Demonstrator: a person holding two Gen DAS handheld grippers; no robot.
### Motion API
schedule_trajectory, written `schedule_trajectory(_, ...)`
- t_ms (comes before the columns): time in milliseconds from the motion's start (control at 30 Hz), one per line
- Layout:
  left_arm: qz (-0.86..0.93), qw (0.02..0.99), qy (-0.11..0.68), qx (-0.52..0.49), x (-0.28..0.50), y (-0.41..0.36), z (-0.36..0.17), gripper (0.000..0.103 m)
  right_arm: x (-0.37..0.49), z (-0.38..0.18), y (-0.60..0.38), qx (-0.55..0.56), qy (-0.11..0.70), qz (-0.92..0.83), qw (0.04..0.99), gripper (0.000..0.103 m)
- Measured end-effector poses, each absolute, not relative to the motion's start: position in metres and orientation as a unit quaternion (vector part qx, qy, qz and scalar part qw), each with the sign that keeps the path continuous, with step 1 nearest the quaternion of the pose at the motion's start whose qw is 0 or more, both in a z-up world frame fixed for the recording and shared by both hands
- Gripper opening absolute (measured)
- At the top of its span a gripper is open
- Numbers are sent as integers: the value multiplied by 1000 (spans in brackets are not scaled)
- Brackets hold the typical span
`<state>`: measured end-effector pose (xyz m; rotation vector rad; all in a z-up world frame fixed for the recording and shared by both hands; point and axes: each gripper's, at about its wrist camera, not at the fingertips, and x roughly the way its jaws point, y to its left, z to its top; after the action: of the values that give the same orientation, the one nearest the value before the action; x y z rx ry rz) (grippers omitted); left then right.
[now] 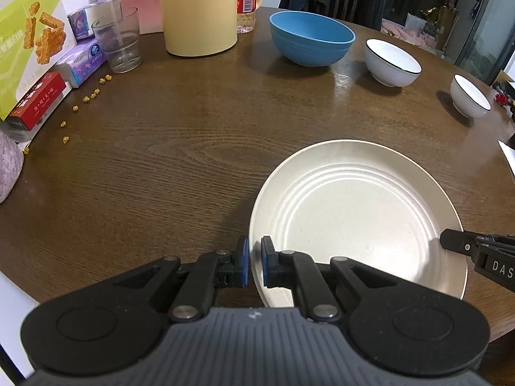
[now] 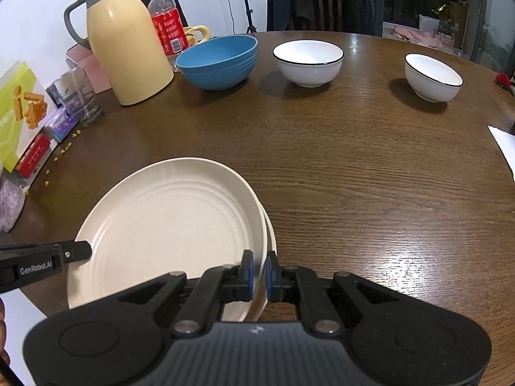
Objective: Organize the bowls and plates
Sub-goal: 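Lower the cream plate onto the stacked cream plates with both tools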
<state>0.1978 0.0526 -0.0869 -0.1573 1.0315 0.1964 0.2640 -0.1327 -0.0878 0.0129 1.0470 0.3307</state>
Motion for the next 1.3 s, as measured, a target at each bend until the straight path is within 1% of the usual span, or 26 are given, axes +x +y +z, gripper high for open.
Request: schedule_trajectory(1300,103,863,492,-52,198,42,-94,8,264,-97,-114,-85,496,147,852,11)
